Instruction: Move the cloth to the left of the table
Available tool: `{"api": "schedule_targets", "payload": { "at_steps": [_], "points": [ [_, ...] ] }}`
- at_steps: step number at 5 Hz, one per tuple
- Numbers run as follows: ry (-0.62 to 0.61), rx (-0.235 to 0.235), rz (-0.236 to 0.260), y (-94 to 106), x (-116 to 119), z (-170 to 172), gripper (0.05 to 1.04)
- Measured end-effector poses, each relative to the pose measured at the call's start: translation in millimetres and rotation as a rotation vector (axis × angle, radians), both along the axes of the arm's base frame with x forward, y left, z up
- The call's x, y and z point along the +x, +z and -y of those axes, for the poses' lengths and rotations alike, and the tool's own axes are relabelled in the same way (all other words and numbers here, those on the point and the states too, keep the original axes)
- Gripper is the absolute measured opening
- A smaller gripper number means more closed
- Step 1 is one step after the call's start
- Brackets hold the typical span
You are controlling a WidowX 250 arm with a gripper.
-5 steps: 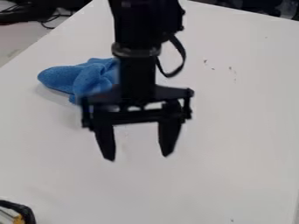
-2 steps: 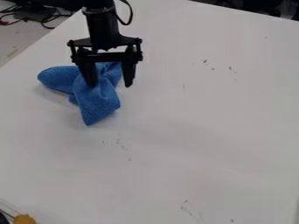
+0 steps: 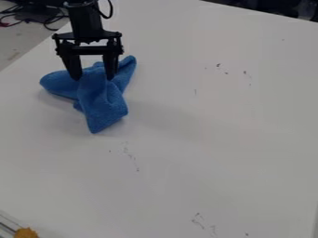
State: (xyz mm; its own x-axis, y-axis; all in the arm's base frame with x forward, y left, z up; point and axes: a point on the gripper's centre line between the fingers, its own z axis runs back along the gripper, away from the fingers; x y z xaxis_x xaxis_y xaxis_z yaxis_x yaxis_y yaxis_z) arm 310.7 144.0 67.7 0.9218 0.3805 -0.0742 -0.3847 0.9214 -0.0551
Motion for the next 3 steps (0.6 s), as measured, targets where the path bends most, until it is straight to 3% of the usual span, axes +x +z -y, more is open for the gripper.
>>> {"api": "schedule_targets", "payload": {
  "at_steps": [2, 3],
  "points": [
    [0.005, 0.011, 0.021, -13.0, 2.9, -7.0, 1.0],
    [0.033, -0.007, -0.009, -31.4, 0.7, -6.2, 1.0]
  ]
}}
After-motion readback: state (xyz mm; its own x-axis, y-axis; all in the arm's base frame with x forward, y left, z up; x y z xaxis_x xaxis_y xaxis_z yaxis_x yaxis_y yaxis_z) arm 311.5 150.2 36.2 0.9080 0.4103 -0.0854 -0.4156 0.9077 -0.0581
